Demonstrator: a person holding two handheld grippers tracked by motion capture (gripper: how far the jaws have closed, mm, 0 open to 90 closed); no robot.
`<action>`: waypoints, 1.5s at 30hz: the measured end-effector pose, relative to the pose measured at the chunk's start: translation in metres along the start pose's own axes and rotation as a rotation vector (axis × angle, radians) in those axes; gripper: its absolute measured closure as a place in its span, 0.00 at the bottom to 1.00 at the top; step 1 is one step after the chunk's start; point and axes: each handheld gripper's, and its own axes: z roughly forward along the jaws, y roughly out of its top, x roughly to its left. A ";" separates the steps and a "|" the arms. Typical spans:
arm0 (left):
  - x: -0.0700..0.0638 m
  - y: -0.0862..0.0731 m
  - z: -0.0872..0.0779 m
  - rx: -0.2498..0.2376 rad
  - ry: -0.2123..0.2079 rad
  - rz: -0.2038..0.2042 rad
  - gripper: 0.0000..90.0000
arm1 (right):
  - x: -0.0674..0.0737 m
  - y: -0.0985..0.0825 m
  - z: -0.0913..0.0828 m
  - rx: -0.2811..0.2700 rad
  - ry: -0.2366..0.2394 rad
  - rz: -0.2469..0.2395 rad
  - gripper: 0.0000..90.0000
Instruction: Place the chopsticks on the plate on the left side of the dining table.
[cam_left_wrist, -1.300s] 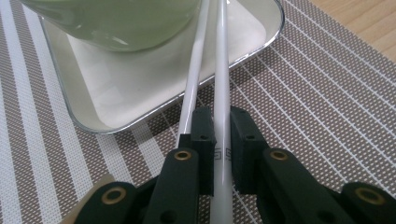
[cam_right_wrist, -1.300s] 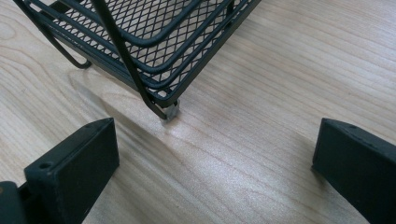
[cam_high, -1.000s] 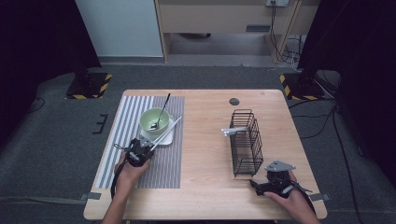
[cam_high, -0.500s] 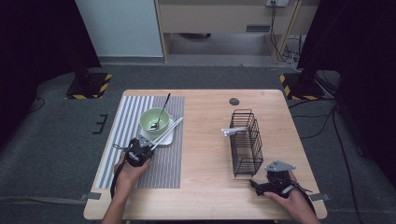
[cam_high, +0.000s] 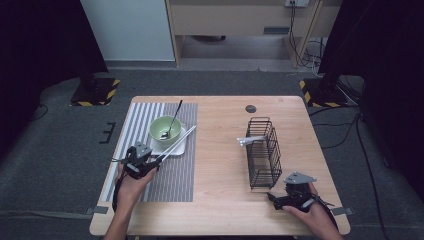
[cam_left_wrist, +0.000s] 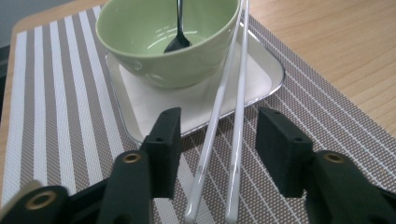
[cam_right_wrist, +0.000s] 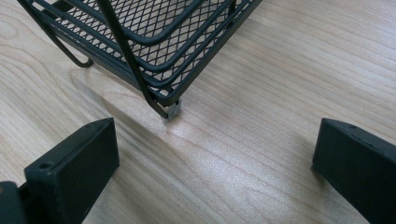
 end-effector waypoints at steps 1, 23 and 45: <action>0.000 -0.002 0.002 0.015 -0.004 0.005 0.51 | 0.000 0.000 0.000 0.000 0.000 0.000 0.00; 0.001 -0.017 0.023 0.146 -0.001 0.052 0.56 | 0.000 0.000 0.000 0.000 0.001 0.000 0.00; -0.003 -0.015 0.026 0.181 -0.011 0.086 0.82 | 0.000 0.000 0.000 0.000 0.001 -0.001 0.00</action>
